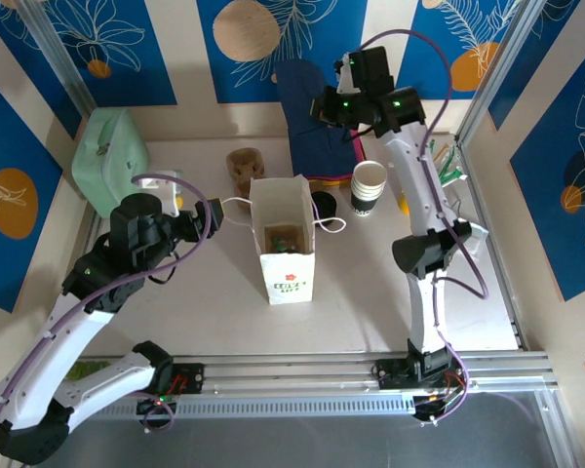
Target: Pack the takeout coffee
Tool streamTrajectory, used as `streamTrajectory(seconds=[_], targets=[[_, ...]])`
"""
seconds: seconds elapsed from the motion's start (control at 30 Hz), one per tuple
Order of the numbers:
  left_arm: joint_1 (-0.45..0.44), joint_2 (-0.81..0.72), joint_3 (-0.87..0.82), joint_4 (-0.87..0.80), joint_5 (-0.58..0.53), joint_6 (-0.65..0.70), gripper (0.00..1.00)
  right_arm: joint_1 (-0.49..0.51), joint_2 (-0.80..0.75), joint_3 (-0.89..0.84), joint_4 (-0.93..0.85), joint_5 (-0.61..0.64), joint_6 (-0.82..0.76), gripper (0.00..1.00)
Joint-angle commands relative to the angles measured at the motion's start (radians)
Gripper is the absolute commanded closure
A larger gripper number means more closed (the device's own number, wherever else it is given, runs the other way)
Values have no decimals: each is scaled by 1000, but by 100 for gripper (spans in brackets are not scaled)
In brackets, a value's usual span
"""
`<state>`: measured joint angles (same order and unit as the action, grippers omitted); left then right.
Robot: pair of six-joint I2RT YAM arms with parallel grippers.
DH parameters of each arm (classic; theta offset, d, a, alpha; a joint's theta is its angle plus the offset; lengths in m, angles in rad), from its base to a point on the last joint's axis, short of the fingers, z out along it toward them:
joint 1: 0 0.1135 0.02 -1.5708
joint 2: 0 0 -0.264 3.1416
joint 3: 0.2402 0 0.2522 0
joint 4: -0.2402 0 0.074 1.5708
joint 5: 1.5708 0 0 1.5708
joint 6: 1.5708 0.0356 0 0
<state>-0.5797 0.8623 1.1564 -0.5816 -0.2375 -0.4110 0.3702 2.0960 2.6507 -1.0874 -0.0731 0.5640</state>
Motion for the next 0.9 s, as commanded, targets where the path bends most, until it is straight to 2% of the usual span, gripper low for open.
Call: streamTrajectory(seconds=[0.0, 0.13, 0.37, 0.63, 0.87], targets=[[9, -15, -6, 31, 59, -4, 15, 14, -128, -94, -41, -224, 114, 100], [10, -30, -31, 37, 96, -15, 15, 47, -252, -209, -19, -294, 168, 100], [10, -28, -74, 54, 134, 22, 14, 169, -474, -523, 135, -279, 234, 100], [10, -49, -134, 120, 146, -37, 14, 337, -638, -742, 237, -122, 252, 100], [10, -87, -209, 145, 148, -93, 15, 382, -702, -918, 307, -24, 284, 100]])
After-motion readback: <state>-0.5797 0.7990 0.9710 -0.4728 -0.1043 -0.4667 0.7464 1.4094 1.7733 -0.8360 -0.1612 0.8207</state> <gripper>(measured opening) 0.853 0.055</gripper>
